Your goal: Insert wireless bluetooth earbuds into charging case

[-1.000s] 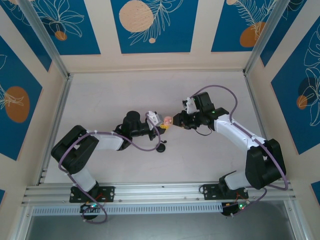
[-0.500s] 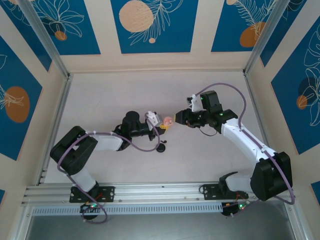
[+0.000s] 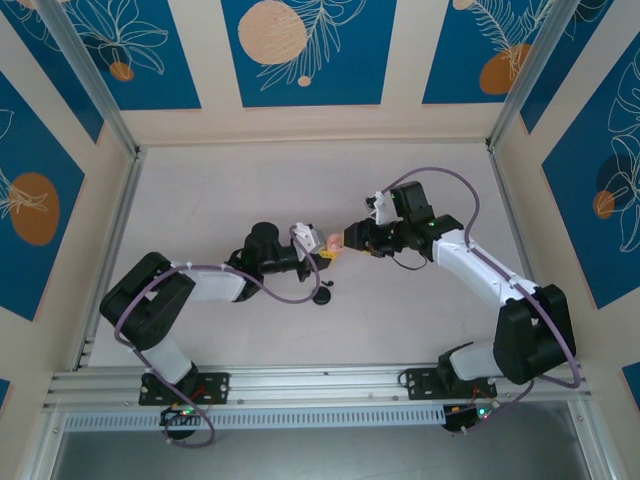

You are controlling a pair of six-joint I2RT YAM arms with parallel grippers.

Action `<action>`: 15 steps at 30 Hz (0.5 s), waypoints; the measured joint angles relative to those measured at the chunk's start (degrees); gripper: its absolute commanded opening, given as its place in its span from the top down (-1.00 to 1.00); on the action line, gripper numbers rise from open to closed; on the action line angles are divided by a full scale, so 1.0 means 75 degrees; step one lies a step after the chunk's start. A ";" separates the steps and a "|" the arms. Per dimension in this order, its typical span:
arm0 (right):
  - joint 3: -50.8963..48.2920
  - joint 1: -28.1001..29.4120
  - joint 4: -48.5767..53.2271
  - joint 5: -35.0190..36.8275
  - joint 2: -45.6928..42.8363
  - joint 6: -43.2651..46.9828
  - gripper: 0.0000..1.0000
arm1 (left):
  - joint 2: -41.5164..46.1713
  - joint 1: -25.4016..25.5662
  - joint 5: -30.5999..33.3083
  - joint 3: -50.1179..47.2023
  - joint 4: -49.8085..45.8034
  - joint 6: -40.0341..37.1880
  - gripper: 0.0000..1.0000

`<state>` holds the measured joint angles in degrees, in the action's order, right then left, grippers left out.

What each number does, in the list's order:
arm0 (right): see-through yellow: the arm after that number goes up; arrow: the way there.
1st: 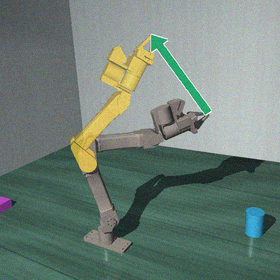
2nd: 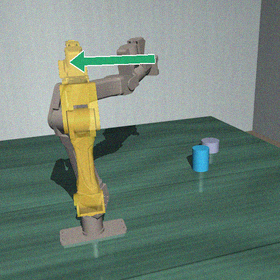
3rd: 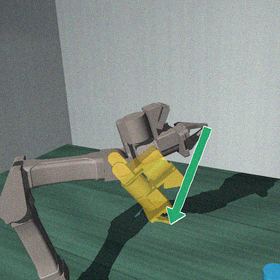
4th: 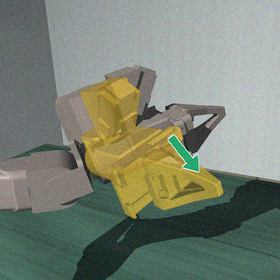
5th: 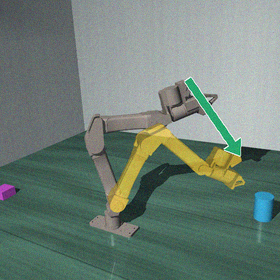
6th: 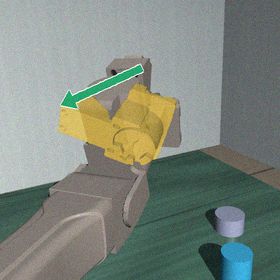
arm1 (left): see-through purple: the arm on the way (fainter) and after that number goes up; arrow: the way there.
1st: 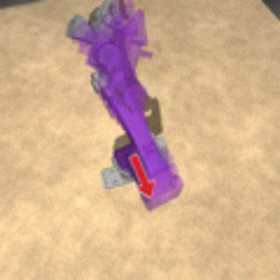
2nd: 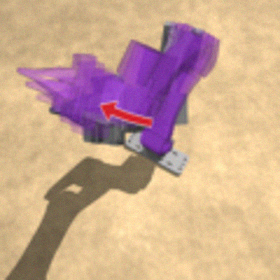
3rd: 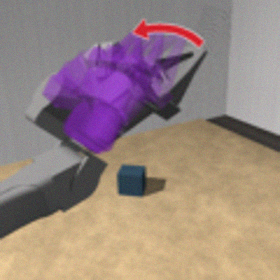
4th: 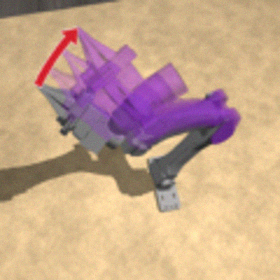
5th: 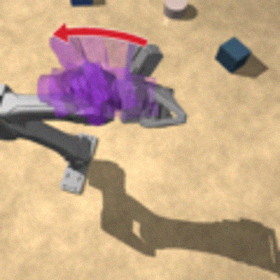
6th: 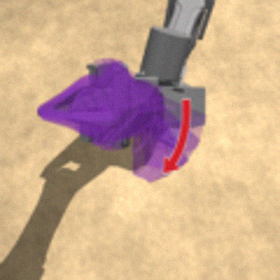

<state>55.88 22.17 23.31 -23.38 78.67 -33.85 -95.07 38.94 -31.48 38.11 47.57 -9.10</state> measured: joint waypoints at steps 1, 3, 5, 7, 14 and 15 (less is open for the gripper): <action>0.0000 0.0000 0.0000 0.0000 0.0041 0.0000 0.16 | 0.0000 0.0000 0.0000 0.0000 0.0000 0.0000 0.74; 0.0000 0.0000 0.0000 0.0006 0.0122 0.0000 0.20 | 0.0000 0.0000 0.0003 -0.0003 0.0000 0.0000 0.74; 0.0000 0.0000 0.0003 0.0026 0.0178 -0.0003 0.21 | 0.0000 0.0000 0.0003 -0.0003 -0.0003 0.0000 0.74; 0.0000 0.0000 0.0003 0.0029 0.0192 0.0000 0.21 | 0.0000 0.0000 0.0003 -0.0012 -0.0009 0.0000 0.74; 0.0000 0.0000 0.0009 0.0061 0.0192 -0.0003 0.18 | 0.0000 0.0000 0.0003 -0.0020 -0.0006 0.0000 0.74; 0.0000 0.0000 0.0006 0.0061 0.0192 -0.0006 0.17 | 0.0000 -0.0003 0.0003 -0.0020 -0.0006 0.0000 0.74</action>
<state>55.88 22.17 23.35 -22.92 80.12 -33.89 -95.07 38.92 -31.46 37.95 47.53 -9.10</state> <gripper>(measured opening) 0.403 0.182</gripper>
